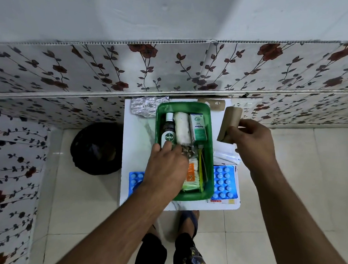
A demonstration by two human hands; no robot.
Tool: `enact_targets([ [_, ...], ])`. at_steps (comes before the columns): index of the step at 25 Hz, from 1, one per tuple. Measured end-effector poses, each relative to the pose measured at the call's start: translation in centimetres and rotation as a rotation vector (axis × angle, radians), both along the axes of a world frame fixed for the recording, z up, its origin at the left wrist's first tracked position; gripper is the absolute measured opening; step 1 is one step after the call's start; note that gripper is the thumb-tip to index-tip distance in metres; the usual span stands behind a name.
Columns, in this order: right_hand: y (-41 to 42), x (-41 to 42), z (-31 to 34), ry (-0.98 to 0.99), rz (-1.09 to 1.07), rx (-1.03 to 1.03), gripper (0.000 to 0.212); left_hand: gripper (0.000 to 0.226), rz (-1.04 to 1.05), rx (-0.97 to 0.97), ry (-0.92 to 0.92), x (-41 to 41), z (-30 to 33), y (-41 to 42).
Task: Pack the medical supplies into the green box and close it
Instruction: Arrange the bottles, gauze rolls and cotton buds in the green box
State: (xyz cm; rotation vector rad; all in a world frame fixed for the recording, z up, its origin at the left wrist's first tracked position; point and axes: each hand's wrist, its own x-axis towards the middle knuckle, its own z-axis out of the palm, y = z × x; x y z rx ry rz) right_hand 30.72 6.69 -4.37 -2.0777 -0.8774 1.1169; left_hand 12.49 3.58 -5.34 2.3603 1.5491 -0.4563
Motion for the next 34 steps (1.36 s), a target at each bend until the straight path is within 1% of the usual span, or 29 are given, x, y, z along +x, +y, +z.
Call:
enact_targets([
  [2, -0.2, -0.6, 1.1, 0.014, 0.036, 0.053, 0.015, 0.041, -0.041, 0.015, -0.039, -0.4, 0.1, -0.1],
  [3, -0.3, -1.1, 1.5, 0.018, 0.070, 0.067, 0.012, 0.045, -0.055, 0.027, -0.079, -0.8, 0.2, -0.2],
  [5, 0.0, -2.7, 2.1, 0.024, 0.174, 0.064, 0.014, 0.048, -0.009, 0.096, -0.207, -2.4, 0.7, -0.3],
  [6, 0.1, -3.3, 2.2, 0.003, 0.241, 0.054, 0.018, 0.045, 0.069, 0.153, -0.300, -3.3, 0.8, -0.3],
  [8, 0.4, -4.5, 1.9, -0.067, 0.356, 0.034, 0.025, 0.036, 0.344, 0.250, -0.491, -5.7, 0.5, -0.5],
  [10, 1.2, -6.1, 1.2, -0.074, 0.391, -0.008, 0.018, 0.029, 0.616, 0.269, -0.635, -8.1, -0.6, -0.4],
  [11, 1.7, -7.1, 0.8, -0.084, 0.402, -0.027, 0.017, 0.029, 0.700, 0.257, -0.680, -9.0, -1.3, -0.1],
  [13, 2.8, -9.0, -0.2, -0.163, 0.439, -0.044, 0.039, 0.028, 0.762, 0.221, -0.732, -10.1, -2.6, 0.3],
  [14, 3.3, -9.7, -0.7, -0.206, 0.457, -0.059, 0.047, 0.027, 0.762, 0.204, -0.750, -10.3, -3.1, 0.4],
  [15, 3.6, -10.3, -1.2, -0.241, 0.474, -0.077, 0.048, 0.026, 0.757, 0.189, -0.762, -10.4, -3.4, 0.5],
  [18, 3.8, -11.2, -2.6, -0.307, 0.513, -0.079, 0.029, 0.025, 0.756, 0.173, -0.764, -11.2, -4.0, 0.6],
  [20, 3.6, -11.4, -2.8, -0.318, 0.511, -0.059, 0.022, 0.025, 0.771, 0.158, -0.766, -11.7, -4.4, 0.8],
  [22, 3.5, -11.4, -2.9, -0.318, 0.506, -0.045, 0.020, 0.024, 0.786, 0.133, -0.772, -11.9, -4.6, 0.7],
  [26, 3.0, -10.9, -2.4, -0.350, 0.543, 0.000, 0.023, 0.024, 0.790, 0.091, -0.767, -12.1, -4.7, 0.4],
  [28, 2.8, -9.5, -1.2, -0.336, 0.468, 0.062, 0.025, 0.025, 0.778, 0.064, -0.771, -12.4, -4.8, 0.6],
  [31, 2.3, -5.3, 0.4, -0.338, 0.296, 0.171, 0.017, 0.022, 0.784, -0.063, -0.760, -13.0, -4.8, 0.3],
  [33, 2.3, -2.3, -0.1, -0.331, 0.198, 0.155, 0.018, 0.018, 0.722, -0.177, -0.697, -13.2, -4.5, -1.0],
  [34, 2.6, -1.2, -1.0, -0.356, 0.185, 0.128, 0.021, 0.022, 0.657, -0.231, -0.639, -13.1, -4.4, -1.9],
])
